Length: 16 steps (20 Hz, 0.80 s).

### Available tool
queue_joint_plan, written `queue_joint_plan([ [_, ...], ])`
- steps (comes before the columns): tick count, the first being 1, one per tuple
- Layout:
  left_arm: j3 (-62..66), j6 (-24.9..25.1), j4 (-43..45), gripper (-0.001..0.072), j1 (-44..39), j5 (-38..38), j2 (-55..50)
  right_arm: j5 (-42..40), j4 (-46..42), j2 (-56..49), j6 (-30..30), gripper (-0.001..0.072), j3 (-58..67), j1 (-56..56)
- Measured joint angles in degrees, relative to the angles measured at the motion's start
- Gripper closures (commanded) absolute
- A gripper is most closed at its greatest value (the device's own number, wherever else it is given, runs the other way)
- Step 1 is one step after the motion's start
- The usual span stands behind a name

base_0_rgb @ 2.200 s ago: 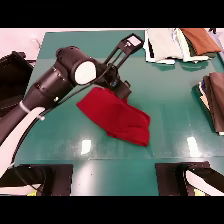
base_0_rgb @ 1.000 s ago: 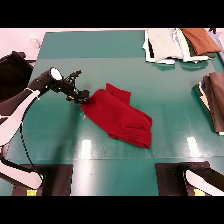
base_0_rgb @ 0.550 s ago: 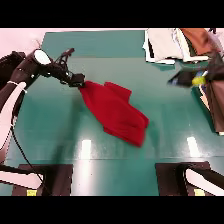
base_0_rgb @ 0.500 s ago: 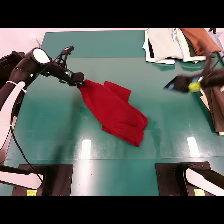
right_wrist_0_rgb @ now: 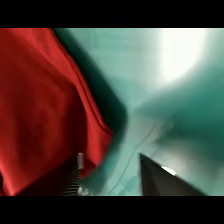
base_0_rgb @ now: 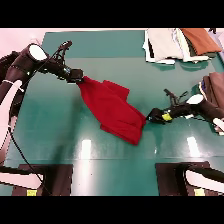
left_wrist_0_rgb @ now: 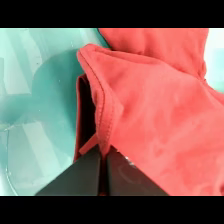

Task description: Fold the shirts.

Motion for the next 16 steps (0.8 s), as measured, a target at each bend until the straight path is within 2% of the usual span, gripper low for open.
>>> queue_joint_plan([
  [1, 0.0, 0.0, 0.0, 0.0682, 0.0, 0.0, 0.0, -1.3, 0.3, -1.6, 0.0, 0.055, 1.0, 1.7],
  [2, 0.0, 0.0, 0.0, 0.0683, 0.0, -0.1, 0.0, -2.1, 0.2, -3.1, -0.2, 0.0695, 2.1, 3.3],
  [7, 1.4, -0.3, 0.2, 0.0683, 0.0, 0.2, 4.0, -3.1, -4.1, -4.0, -0.4, 0.0695, 10.9, 6.7],
  [16, 15.0, -0.4, 1.5, 0.0683, 0.1, 2.1, 29.3, 3.8, -9.5, 18.4, -0.5, 0.0696, 42.5, -2.4],
])
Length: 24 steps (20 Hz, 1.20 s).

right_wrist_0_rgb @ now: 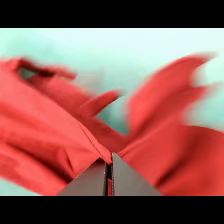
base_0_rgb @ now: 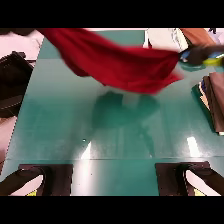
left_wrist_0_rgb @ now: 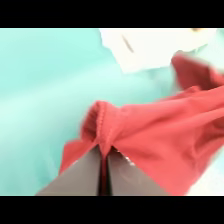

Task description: Fold the shirts.

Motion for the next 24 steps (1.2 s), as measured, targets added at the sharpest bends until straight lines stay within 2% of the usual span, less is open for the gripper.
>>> queue_joint_plan([
  [5, 2.8, -0.1, -0.1, 0.0684, 0.0, 3.0, 11.0, 3.8, -0.2, 5.9, 0.7, 0.0696, 15.1, -3.9],
  [9, 1.7, -0.4, 0.3, 0.0683, 0.0, 1.9, 12.4, 7.3, -0.6, 3.2, 2.7, 0.0697, 23.4, -3.3],
  [15, -9.4, -0.4, 4.1, 0.0682, 0.0, -3.0, 4.5, 13.1, -6.0, -12.9, 6.3, 0.0696, 27.0, 4.8],
  [19, -18.9, -0.4, 10.9, 0.068, 0.0, 1.3, -5.7, 13.4, -11.2, -27.9, 7.3, 0.069, 27.5, 8.9],
  [20, -20.1, -1.0, 12.5, 0.0517, 0.0, 3.3, -8.3, 12.6, -11.7, -31.1, 7.5, 0.0544, 27.5, 9.2],
  [21, -20.9, -2.0, 14.1, 0.0263, 0.0, 5.1, -10.8, 11.6, -12.3, -34.0, 7.6, 0.0333, 27.5, 9.3],
  [24, -21.7, -4.8, 17.6, 0.0253, 0.7, 8.4, -15.9, 10.5, -11.4, -39.3, 7.8, 0.0326, 27.7, 8.3],
])
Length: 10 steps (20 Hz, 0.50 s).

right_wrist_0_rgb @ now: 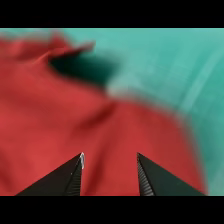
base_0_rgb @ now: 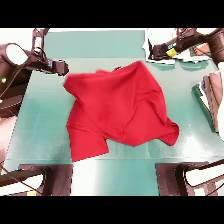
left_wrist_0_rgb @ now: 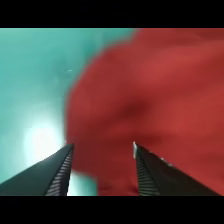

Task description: Fold the shirts.

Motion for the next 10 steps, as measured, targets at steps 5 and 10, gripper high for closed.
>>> queue_joint_plan([
  [5, -1.0, -1.7, 0.9, 0.0254, 6.8, -8.3, -1.6, 5.5, 5.9, -0.6, 0.0, 0.0328, 0.0, -3.8],
  [10, -14.6, -0.5, -5.0, 0.0252, 11.3, -15.7, 1.0, 11.5, 7.7, 2.9, -1.5, 0.0328, 0.0, -3.8],
])
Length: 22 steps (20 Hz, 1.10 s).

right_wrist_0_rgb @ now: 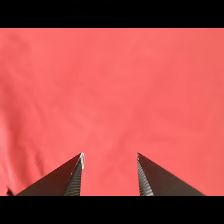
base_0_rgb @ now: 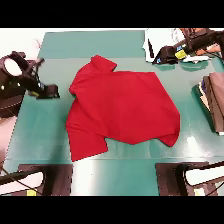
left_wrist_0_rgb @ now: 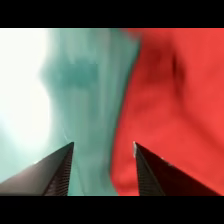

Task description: Fold the shirts.

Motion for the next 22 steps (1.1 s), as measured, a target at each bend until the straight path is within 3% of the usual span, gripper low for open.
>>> queue_joint_plan([
  [5, -17.4, 0.7, -5.6, 0.0253, 1.0, 4.1, 3.6, 2.1, 0.4, 2.9, -0.4, 0.0328, 0.0, 1.1],
  [9, -24.4, 4.2, -13.3, 0.0255, 1.1, 8.2, 4.3, 2.5, 0.5, 4.1, -0.5, 0.0328, 0.0, 1.4],
  [10, -25.3, 4.9, -15.1, 0.0309, 1.1, 8.9, 4.5, 2.7, 0.5, 4.2, -0.5, 0.0328, 0.0, 1.4],
  [12, -26.6, 6.0, -17.0, 0.0688, 1.1, 10.0, 4.5, 2.9, 0.6, 4.4, -0.5, 0.0328, 0.0, 1.5],
  [17, -25.4, 7.1, -19.1, 0.0683, 1.1, 10.8, 6.6, 4.6, 0.2, 6.0, -0.5, 0.0328, -3.4, 0.1],
  [22, -21.8, 7.3, -18.9, 0.0683, 1.1, 10.8, 14.1, 3.9, -0.1, 15.4, -0.6, 0.0326, -26.4, -8.9],
])
